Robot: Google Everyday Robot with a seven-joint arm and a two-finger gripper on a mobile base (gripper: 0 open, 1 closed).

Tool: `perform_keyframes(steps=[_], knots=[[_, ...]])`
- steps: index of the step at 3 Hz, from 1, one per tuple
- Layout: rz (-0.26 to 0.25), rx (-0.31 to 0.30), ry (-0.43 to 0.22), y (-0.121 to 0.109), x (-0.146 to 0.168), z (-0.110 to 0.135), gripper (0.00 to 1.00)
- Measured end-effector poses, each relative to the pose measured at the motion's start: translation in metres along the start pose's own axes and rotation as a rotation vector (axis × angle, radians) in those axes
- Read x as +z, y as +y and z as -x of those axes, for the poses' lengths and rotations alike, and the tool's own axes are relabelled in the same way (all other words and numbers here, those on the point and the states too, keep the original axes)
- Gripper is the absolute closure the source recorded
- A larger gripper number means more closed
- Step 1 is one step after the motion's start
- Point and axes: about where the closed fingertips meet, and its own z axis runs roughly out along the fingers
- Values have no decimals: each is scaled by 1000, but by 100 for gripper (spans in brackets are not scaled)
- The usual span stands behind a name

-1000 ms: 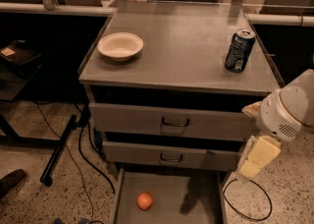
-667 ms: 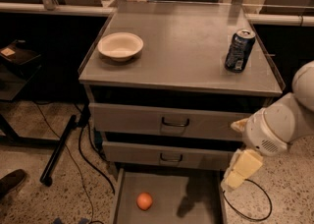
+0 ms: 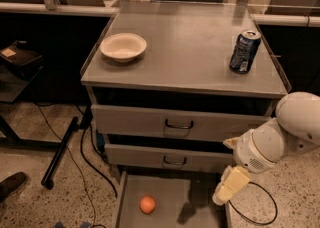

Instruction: Pick orange from bottom drawer and place on counter

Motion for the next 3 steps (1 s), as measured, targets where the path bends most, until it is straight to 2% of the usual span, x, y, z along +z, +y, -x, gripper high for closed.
perform_keyframes(steps=[1, 2, 3], knots=[[49, 50, -54, 5, 43, -27, 0], [137, 148, -92, 4, 109, -70, 0], [137, 145, -93, 5, 110, -70, 0]])
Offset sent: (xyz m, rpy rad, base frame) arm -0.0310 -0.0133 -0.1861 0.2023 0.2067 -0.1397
